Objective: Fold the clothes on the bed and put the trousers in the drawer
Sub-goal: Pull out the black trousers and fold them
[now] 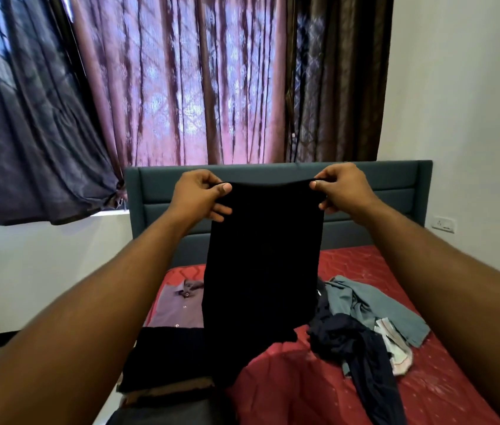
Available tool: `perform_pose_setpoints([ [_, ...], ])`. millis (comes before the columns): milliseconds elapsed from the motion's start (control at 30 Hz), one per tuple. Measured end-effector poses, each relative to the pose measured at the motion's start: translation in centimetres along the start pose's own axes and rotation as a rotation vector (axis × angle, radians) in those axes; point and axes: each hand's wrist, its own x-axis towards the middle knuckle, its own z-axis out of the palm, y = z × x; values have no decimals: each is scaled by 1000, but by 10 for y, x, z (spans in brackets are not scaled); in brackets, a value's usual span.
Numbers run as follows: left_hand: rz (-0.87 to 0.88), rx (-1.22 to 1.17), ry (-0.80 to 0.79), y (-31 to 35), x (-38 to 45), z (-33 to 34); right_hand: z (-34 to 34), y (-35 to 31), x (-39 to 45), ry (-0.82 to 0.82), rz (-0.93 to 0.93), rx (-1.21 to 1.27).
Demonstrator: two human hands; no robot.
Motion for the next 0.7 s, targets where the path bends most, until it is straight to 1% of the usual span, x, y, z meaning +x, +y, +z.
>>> perform_pose_setpoints([
  [100,48,-143,13,23,-11,-5,-18,-21,-20,-14,3,305],
  [167,90,-166,37,46,-13,-8,-35,-36,-24,27,-42,416],
  [233,133,-169,72,68,-7,-10,-50,-50,-23,51,-77,458],
  [300,151,-158,101,79,3,-9,-57,-59,-17,44,-70,464],
  [367,94,-137,87,70,21,-1,-53,-52,-4,11,-3,438],
  [433,-26,-115,36,40,41,14,-34,-24,13,-50,113,444],
  [533,-255,-65,-35,-41,64,48,11,50,37,-135,341,436],
  [600,-420,-37,-54,-115,70,77,55,117,43,-173,495,426],
  [700,-622,8,-66,-234,63,123,131,227,35,-178,711,389],
])
